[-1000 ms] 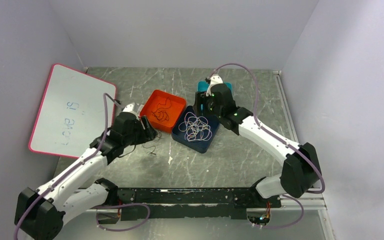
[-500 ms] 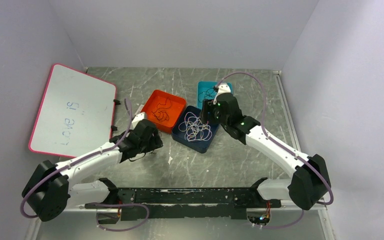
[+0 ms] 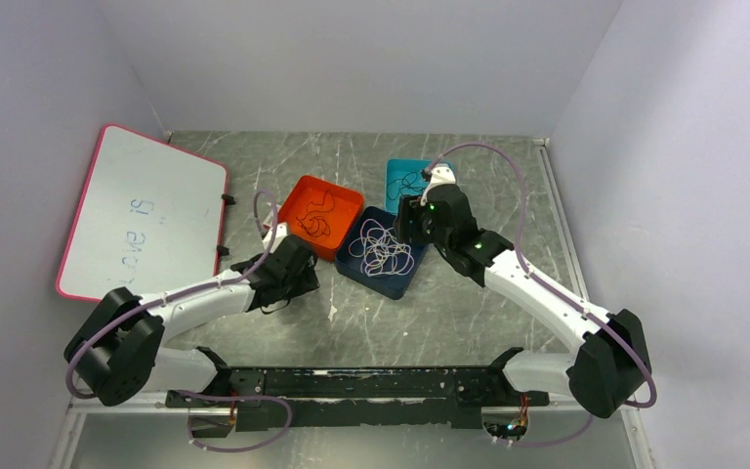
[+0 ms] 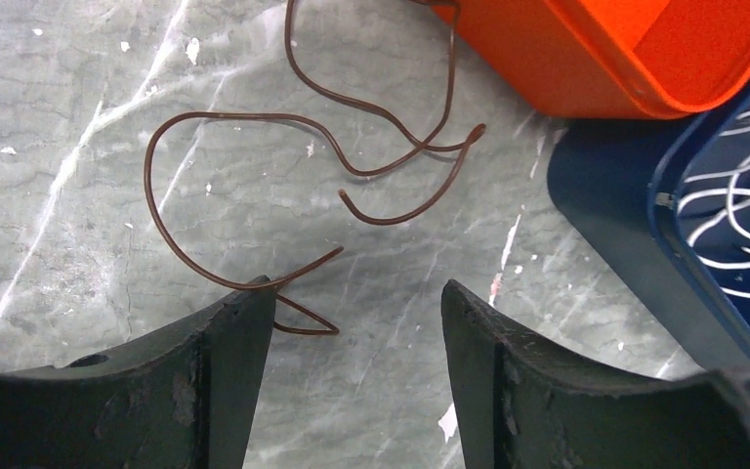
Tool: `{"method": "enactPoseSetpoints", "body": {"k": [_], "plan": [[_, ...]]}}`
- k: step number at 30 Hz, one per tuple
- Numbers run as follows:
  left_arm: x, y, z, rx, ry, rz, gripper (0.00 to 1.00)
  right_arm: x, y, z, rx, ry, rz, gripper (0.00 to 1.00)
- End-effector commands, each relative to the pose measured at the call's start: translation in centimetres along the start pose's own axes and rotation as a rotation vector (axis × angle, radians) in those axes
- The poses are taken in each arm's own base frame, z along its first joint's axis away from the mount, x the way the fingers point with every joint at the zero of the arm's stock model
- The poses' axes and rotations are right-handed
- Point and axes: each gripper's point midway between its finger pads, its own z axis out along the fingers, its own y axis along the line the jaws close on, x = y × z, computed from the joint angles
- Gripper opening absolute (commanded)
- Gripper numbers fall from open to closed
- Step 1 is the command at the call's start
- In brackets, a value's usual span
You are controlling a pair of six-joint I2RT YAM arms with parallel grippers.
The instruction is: Untangle the cables
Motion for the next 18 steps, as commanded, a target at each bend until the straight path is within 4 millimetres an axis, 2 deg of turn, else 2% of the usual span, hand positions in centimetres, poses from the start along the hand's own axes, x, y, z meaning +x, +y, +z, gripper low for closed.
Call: {"method": "enactPoseSetpoints", "body": {"k": [1, 6, 9, 18], "plan": [[-0.4, 0.2, 0.7, -0.027, -0.041, -0.007, 0.67, 0.0, 0.1, -0.2, -0.006, -0.006, 0.003, 0.67], [-0.9, 1.1, 1.0, -0.077, -0.070, 0.011, 0.65, 0.3, 0.3, -0.1, -0.016, 0.005, 0.003, 0.67], [-1.0, 1.3, 1.2, -0.084, -0.081, 0.021, 0.61, 0.3, 0.3, 0.0, -0.016, 0.009, -0.003, 0.67], [-0.7, 1.9, 1.4, -0.110, -0.074, 0.046, 0.29, 0.5, 0.3, 0.1, -0.018, 0.012, 0.002, 0.67]]}}
